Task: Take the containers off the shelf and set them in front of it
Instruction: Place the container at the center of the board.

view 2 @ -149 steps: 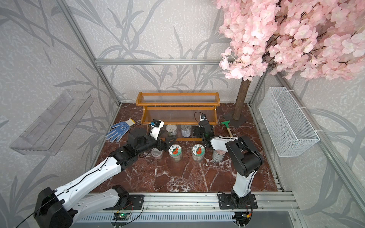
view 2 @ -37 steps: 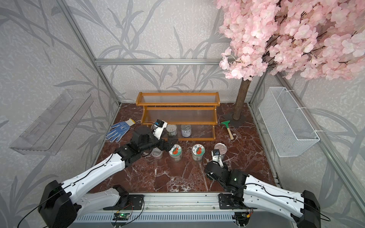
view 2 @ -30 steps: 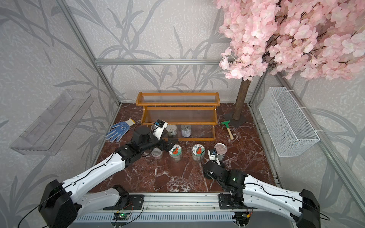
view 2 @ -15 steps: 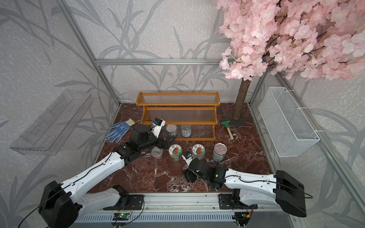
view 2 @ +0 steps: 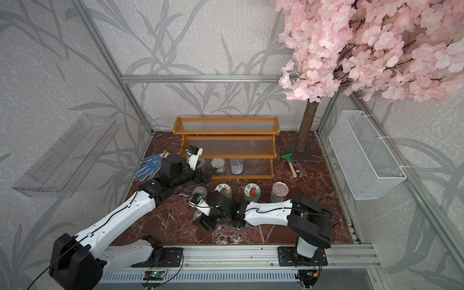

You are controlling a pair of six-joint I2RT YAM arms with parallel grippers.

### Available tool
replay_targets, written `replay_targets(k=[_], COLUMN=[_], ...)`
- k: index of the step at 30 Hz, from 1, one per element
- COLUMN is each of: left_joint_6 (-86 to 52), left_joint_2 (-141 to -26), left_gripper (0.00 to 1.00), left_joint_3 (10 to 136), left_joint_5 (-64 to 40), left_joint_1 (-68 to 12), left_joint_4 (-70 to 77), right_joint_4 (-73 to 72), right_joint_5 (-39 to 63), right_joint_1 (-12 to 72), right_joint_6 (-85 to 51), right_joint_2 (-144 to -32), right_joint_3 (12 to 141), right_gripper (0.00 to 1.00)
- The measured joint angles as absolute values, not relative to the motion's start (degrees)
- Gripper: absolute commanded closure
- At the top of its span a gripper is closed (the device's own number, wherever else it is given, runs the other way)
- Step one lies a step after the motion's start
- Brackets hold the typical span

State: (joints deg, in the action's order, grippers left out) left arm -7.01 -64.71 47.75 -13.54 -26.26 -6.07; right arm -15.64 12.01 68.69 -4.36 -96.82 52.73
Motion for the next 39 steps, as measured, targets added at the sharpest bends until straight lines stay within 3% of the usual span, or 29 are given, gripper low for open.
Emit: replay_targets(k=[14,24,39], left_joint_6=[-6.8,-6.0,-5.8], left_joint_2=[-64.6,-64.7,-65.9], left_gripper=[0.0,0.0,0.0], left_joint_3=[47.7,47.7,47.4], left_joint_5=[-14.8,-16.1,-18.4], left_joint_1=[-24.8,-24.2,-23.4], left_joint_4=[-6.0,-6.0,-5.8], right_joint_4=[-19.2,-21.2,-21.1], right_joint_5=[16.0,15.0,14.8], right_joint_1=[68.8,68.9,68.9], right_joint_6=[0.8,3.8,4.3], right_joint_2=[-108.2,-109.6,-109.2], right_joint_3=[57.4,57.8,54.9], right_gripper=[0.34,0.17,0.2])
